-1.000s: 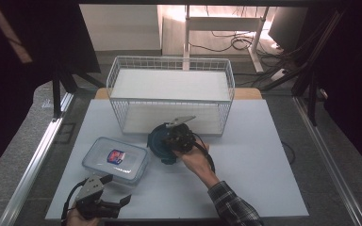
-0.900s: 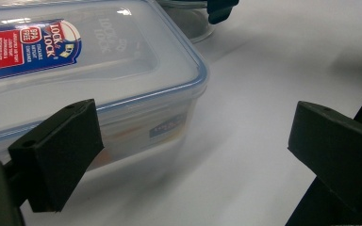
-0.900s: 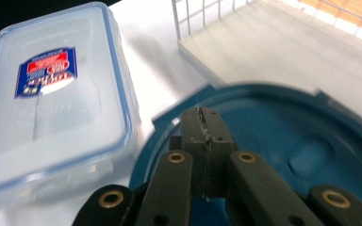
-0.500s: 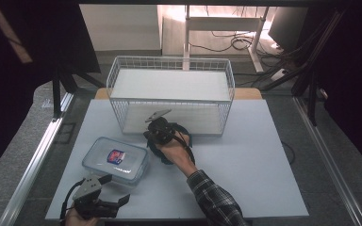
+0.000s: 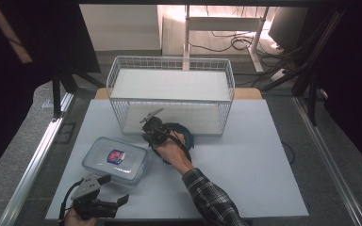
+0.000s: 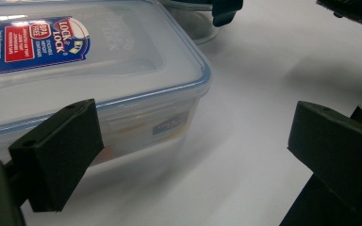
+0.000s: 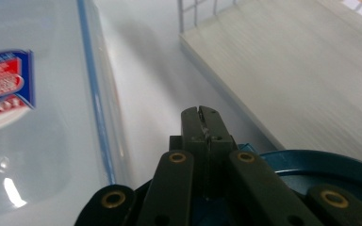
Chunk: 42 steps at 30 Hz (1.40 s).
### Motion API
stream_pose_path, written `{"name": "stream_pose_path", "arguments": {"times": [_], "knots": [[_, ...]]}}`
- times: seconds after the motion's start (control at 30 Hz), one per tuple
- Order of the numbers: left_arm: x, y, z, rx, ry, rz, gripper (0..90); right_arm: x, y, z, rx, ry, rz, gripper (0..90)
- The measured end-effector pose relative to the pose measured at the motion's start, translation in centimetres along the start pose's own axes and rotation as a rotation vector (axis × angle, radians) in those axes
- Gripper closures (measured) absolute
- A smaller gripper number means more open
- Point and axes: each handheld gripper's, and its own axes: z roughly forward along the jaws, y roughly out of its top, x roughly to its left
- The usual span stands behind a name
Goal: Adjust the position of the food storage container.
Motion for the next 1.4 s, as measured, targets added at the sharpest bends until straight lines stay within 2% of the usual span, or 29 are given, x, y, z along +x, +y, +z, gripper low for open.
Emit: {"name": "stream_pose_path", "arguments": {"times": [0.6,0.8,1.4], "knots": [[0.1,-0.1,0.0,0.003,0.0,-0.012,3.2,-2.7,-3.4,-3.5,0.016,-0.045,0.047,90.0],[0.1,-0.2,0.1,0.003,0.0,-0.018,3.2,-4.1,-5.4,-5.4,0.011,-0.056,0.086,90.0],[0.3,-0.2,0.2,-0.003,0.005,-0.035,3.3,-7.8,-12.6,-12.2,-0.005,-0.15,0.198,90.0]]}}
